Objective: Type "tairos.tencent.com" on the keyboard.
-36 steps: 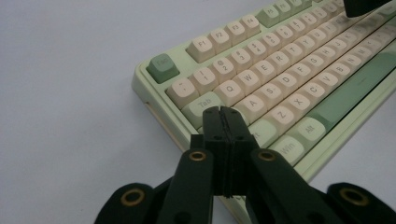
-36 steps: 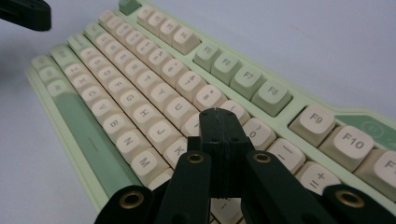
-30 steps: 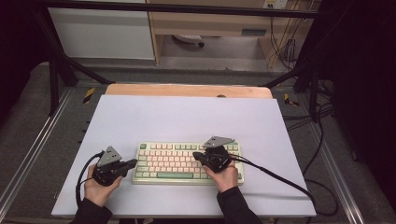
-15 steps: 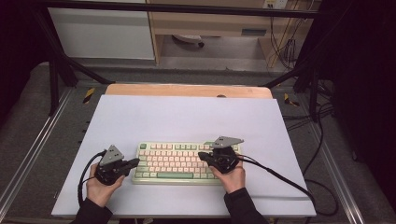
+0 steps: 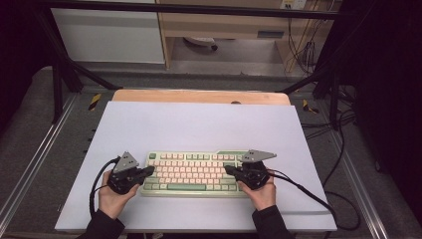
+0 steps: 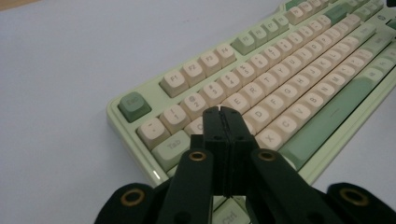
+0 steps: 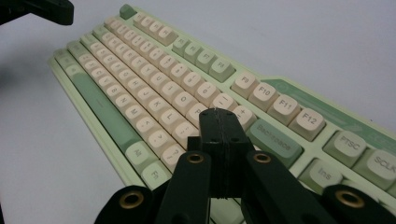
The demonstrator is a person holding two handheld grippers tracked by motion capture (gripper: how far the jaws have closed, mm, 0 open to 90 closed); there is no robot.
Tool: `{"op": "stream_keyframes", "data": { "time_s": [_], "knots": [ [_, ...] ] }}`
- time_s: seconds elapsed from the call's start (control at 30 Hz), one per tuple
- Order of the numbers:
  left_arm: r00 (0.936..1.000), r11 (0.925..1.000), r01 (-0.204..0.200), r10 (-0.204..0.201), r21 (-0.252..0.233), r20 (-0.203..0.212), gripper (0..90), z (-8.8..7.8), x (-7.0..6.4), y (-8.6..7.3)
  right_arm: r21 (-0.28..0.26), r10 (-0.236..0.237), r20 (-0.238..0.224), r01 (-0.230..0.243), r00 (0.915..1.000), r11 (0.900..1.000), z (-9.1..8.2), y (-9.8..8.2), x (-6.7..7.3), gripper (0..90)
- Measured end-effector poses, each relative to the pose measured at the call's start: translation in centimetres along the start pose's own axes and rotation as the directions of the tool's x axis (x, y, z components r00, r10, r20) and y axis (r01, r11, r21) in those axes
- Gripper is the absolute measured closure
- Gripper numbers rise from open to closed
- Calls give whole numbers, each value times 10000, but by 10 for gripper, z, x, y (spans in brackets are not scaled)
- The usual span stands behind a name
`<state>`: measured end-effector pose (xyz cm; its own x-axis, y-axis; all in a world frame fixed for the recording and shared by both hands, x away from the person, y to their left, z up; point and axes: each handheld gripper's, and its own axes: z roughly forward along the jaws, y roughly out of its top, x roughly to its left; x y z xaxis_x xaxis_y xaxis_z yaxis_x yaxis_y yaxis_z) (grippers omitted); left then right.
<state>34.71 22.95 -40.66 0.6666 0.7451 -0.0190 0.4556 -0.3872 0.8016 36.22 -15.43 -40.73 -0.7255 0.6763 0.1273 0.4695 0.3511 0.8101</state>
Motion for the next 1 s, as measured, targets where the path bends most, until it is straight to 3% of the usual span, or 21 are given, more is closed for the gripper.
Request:
{"op": "stream_keyframes", "data": {
  "time_s": [0.53, 1.0],
  "knots": [
    [9992, 9987, -296, 285, 404, 271, 895, 25, -14, 11, -48, 130, 106, -130, 9999, 9999, -17, -16, -5, 900],
    [9987, 9959, -433, 409, 799, 310, 897, 41, -19, 6, -22, 61, 161, -61, 9999, 10000, -20, -20, -6, 900]
  ]
}}
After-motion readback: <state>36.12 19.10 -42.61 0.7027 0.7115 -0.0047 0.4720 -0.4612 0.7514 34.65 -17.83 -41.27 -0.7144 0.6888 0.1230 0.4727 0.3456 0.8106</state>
